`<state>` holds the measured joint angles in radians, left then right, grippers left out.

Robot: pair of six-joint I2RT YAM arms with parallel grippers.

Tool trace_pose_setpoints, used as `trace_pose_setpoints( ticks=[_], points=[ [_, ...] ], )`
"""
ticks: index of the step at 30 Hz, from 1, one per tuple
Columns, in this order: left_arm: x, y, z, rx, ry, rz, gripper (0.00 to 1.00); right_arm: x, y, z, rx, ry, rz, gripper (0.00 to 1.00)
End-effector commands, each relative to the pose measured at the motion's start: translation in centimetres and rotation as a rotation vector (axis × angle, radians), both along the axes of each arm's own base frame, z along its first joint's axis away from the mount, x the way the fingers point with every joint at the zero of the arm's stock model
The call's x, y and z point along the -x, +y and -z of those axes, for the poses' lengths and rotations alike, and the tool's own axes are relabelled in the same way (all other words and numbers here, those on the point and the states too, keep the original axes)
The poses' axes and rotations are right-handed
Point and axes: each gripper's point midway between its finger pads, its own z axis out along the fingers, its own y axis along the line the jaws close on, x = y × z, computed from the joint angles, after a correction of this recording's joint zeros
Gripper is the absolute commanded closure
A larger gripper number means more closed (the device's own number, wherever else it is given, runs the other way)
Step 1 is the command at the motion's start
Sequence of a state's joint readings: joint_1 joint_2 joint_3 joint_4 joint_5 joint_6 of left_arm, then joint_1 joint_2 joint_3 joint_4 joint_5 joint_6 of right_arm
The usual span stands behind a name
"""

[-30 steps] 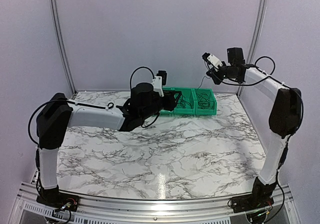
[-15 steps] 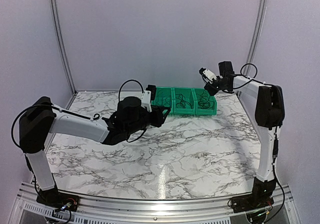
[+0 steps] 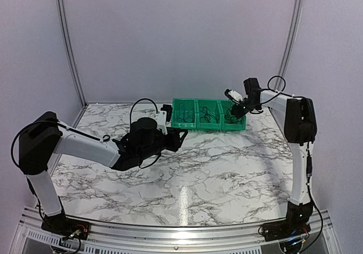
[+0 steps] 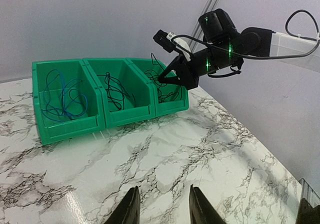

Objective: Untangle the cables

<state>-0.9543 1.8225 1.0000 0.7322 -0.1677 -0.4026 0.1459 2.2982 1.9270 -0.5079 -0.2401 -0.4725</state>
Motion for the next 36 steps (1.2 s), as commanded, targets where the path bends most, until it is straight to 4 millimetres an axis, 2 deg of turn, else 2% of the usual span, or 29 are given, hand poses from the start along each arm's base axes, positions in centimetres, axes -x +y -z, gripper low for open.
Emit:
trace_pose_setpoints(
  ticks=[1, 3, 4, 6, 9, 21, 26, 29, 31, 34, 35, 36],
  points=[
    [-0.7, 1.9, -1.5, 0.044, -0.011, -0.072, 0.63, -0.1, -0.4, -1.3, 0.006, 0.011, 0.031, 1.00],
    [-0.8, 2.4, -1.1, 0.044, 0.002, -0.083, 0.63, -0.1, -0.8, -1.3, 0.030, 0.014, 0.038, 1.00],
    [-0.8, 2.6, -0.9, 0.044, 0.007, -0.086, 0.63, 0.1, -0.9, -1.4, 0.040, 0.017, 0.041, 0.97],
    [-0.8, 3.0, -0.7, 0.042, 0.014, -0.091, 0.63, 0.6, -1.2, -1.8, 0.051, 0.021, 0.042, 0.79],
    [-0.7, 3.5, -0.6, 0.038, 0.015, -0.098, 0.63, 1.5, -1.5, -2.7, 0.065, 0.014, 0.041, 0.67],
    [-0.5, 3.7, -0.5, 0.040, 0.021, -0.083, 0.62, 3.4, -2.4, -7.9, 0.058, -0.042, 0.090, 0.54],
    [-0.4, 4.8, 0.1, 0.018, 0.021, -0.106, 0.62, 4.5, -2.8, -9.7, 0.046, -0.051, 0.116, 0.41],
    [-0.6, 6.1, 0.5, -0.009, 0.012, -0.136, 0.61, 5.1, -3.0, -11.0, 0.018, -0.063, 0.137, 0.39],
    [-1.0, 8.3, 0.8, -0.044, 0.007, -0.202, 0.59, 5.7, -3.3, -13.6, -0.034, -0.116, 0.150, 0.38],
    [-1.5, 11.9, 0.0, -0.078, -0.001, -0.296, 0.48, 6.8, -4.3, -17.2, -0.128, -0.203, 0.170, 0.38],
    [-1.5, 12.9, -0.3, -0.097, -0.002, -0.318, 0.44, 7.5, -4.4, -18.3, -0.151, -0.237, 0.156, 0.35],
    [-1.5, 13.8, -0.7, -0.117, -0.003, -0.337, 0.39, 8.3, -4.3, -19.5, -0.169, -0.275, 0.138, 0.26]
  ],
)
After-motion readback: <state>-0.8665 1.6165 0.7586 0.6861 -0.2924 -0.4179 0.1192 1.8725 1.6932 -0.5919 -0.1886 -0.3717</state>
